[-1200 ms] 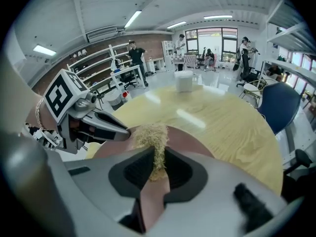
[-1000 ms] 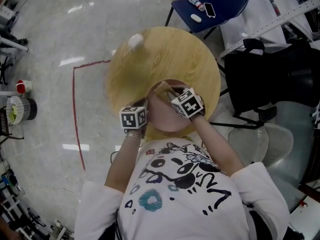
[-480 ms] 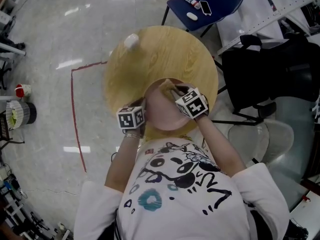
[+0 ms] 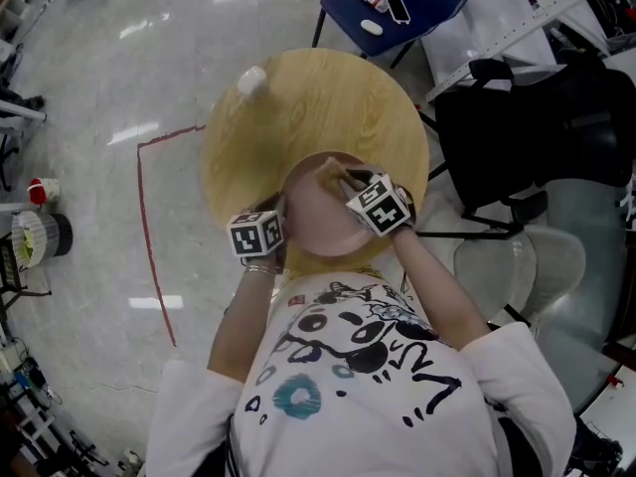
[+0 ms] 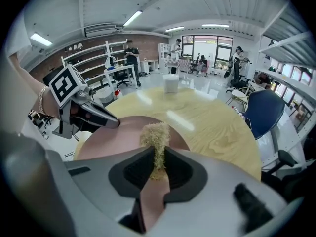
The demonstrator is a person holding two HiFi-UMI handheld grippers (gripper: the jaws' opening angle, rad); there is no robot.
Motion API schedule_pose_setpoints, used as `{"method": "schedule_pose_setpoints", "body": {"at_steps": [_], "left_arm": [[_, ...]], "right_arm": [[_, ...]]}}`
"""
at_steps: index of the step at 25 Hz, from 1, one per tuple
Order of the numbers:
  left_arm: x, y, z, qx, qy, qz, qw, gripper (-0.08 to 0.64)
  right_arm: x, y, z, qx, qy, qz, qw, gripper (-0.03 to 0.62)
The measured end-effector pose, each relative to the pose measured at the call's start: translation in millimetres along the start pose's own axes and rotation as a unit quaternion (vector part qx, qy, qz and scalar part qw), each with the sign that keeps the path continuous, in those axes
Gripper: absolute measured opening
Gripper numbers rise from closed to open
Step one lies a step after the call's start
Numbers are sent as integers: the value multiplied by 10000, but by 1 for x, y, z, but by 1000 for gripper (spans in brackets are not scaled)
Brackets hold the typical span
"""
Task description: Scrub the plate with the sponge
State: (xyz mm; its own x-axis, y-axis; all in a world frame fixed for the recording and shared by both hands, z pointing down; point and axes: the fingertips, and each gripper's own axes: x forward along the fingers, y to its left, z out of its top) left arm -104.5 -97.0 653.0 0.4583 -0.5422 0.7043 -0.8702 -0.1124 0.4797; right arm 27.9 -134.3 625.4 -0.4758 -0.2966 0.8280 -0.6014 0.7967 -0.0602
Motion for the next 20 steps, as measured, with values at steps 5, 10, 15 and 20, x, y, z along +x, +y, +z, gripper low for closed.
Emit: {"method": "schedule_pose_setpoints", "body": {"at_steps": [5,10,15,20], "left_arm": [[-1,1,0,-67,-58,11,10000,26],[0,-1,1,-108,-93,-20,9999,26],[0,-1,0,-121,-92,-4,9999,26],[0,-1,0,-169,-95,2,9998,26]], "right_arm": [[-10,-8,-13,113,77,-119,9998,72],[-21,-9,-28,177,158,-161,9996,72],[-29,-3,-40,226,216,-184,9993,72],[-35,6,-50,243,262,-195,9992,72]]}}
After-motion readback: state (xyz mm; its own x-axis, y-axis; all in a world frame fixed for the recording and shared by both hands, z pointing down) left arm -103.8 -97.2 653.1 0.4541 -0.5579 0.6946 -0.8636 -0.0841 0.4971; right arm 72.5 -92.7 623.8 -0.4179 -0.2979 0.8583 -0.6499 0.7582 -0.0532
